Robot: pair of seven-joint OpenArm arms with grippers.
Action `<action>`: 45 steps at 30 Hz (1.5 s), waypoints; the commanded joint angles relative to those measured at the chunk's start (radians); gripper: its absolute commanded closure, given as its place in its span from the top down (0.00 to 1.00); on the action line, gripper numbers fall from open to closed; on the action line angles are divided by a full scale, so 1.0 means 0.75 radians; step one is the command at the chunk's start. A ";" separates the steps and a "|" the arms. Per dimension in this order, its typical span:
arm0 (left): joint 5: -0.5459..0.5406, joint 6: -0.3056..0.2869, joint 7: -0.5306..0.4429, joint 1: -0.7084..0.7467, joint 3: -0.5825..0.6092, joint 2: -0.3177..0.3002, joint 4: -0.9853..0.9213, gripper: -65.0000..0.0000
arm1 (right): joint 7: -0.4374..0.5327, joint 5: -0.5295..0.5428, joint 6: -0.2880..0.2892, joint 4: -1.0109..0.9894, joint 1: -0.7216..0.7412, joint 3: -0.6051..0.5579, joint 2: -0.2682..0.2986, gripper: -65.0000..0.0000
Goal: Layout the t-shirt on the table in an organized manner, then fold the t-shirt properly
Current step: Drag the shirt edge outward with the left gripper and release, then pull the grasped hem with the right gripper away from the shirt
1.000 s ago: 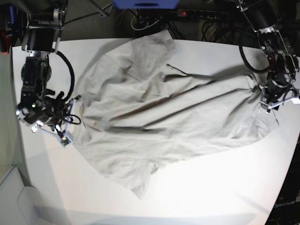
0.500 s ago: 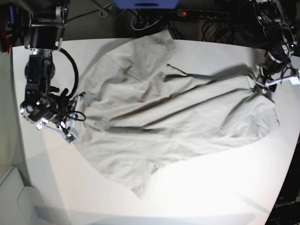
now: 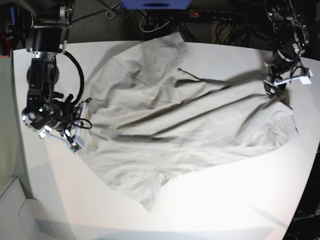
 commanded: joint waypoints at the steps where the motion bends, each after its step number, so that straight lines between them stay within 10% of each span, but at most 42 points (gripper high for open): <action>1: -0.041 0.024 0.047 0.001 0.013 0.000 -0.002 0.47 | 0.016 0.012 -0.015 0.022 0.028 0.005 0.012 0.00; 6: -0.039 0.026 0.047 -0.048 0.060 -0.010 -0.116 0.00 | 0.018 0.014 -0.015 0.022 0.028 0.005 0.000 0.00; 26: -0.101 0.026 0.047 0.467 -0.075 0.195 0.460 0.00 | 0.029 0.012 -0.015 0.022 0.030 0.003 -0.041 0.00; 37: -0.524 0.024 0.047 0.754 -0.239 0.043 0.479 0.00 | 0.029 0.012 -0.015 0.019 0.032 0.001 -0.059 0.00; 45: -0.512 0.024 0.049 0.766 -0.261 0.039 0.444 0.01 | 0.027 0.012 -0.015 0.019 0.030 0.001 -0.082 0.00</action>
